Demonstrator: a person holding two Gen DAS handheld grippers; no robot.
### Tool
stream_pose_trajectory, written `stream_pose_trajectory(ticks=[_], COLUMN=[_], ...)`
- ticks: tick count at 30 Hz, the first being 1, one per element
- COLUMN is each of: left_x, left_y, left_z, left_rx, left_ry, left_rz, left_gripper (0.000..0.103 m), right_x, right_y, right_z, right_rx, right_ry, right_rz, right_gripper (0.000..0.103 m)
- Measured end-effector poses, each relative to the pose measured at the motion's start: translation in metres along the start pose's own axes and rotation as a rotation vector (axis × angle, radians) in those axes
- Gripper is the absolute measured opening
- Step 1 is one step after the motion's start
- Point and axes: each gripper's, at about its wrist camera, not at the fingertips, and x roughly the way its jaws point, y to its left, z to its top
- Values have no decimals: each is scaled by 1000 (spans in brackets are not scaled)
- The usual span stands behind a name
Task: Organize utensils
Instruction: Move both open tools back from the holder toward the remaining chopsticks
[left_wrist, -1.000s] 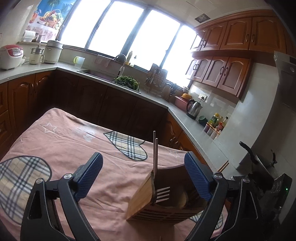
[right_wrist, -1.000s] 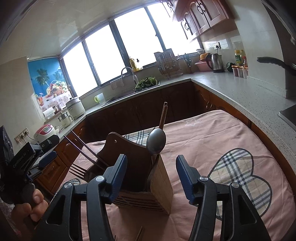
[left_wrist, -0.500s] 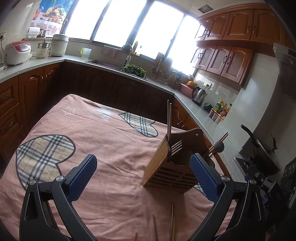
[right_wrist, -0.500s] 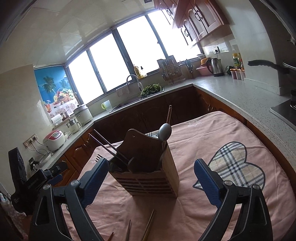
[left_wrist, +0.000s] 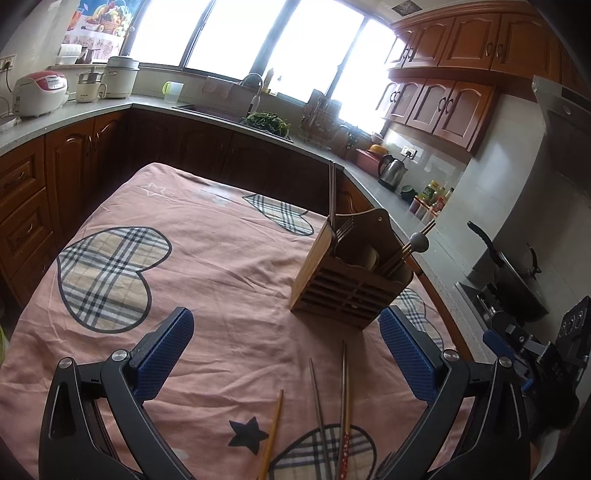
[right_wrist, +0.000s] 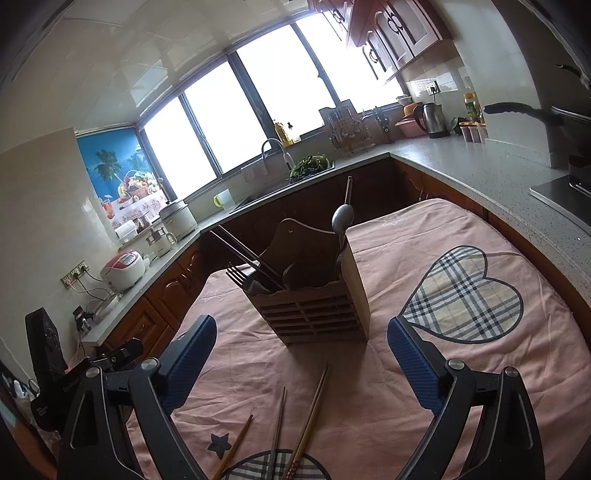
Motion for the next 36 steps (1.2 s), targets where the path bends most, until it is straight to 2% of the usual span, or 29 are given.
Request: stream_pose_trajectory(ticks=[11,19,28,36], left_x=[-26,-37,-38,-29], left_y=[11,19,26,21], left_z=[-23,-47,-67,-78], left_rx=[-3,4,19,76], left_ry=[9,31,63,98], left_rz=[33,55,86,119], left_gripper=[103,103,103,103], right_x=[-27,-32,-35,-29], right_y=[1,3,1,-1], right_z=[-22,-45,-65,-77], right_rx=[4,0,-9,-24], right_ry=[4,34,54,92], right_rz=[0,6,-4,-20], right_gripper=[95,95,95,95])
